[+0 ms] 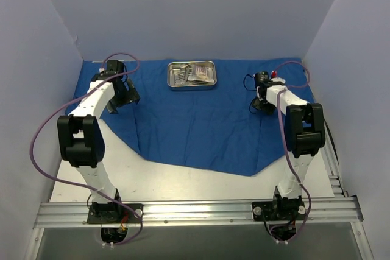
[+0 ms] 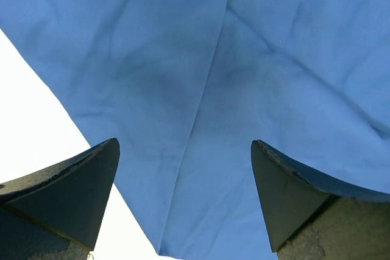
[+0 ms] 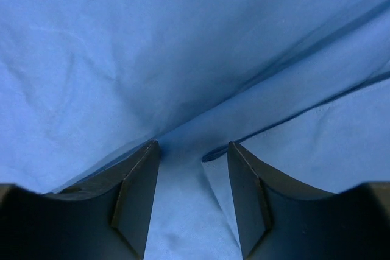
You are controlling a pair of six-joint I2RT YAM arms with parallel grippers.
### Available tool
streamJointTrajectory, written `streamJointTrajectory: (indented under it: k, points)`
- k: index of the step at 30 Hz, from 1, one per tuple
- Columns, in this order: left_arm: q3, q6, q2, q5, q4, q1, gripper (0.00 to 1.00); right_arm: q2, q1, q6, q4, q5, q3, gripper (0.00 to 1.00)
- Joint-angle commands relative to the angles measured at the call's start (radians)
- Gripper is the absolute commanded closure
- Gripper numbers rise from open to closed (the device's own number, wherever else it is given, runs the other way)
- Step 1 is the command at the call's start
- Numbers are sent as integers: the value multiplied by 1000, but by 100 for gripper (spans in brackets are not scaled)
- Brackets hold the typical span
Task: Open and lay out the surgical kit
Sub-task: Smooth out the surgical kit at the center of the board.
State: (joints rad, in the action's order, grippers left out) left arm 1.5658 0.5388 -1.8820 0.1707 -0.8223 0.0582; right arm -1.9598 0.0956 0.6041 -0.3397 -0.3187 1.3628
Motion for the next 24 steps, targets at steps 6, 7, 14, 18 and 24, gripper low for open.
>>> streamJointTrajectory:
  k: [6, 7, 14, 18, 24]
  points:
    - [-44, -23, 123, -19, 3, -1, 1, 4, 24, 83, -101, -131, -33, 58]
    - [-44, -25, 126, -16, 3, -1, 1, 13, 27, 86, -102, -137, -45, 58]
    - [-39, -28, 119, -17, 5, -1, 0, 67, 38, 98, -116, -155, -79, 56]
    - [-43, -26, 121, -8, 5, -1, 0, 101, 41, 86, -93, -138, -85, 55]
    - [-43, -25, 124, -8, 3, -1, 0, 131, 70, 75, -120, -175, -42, 51]
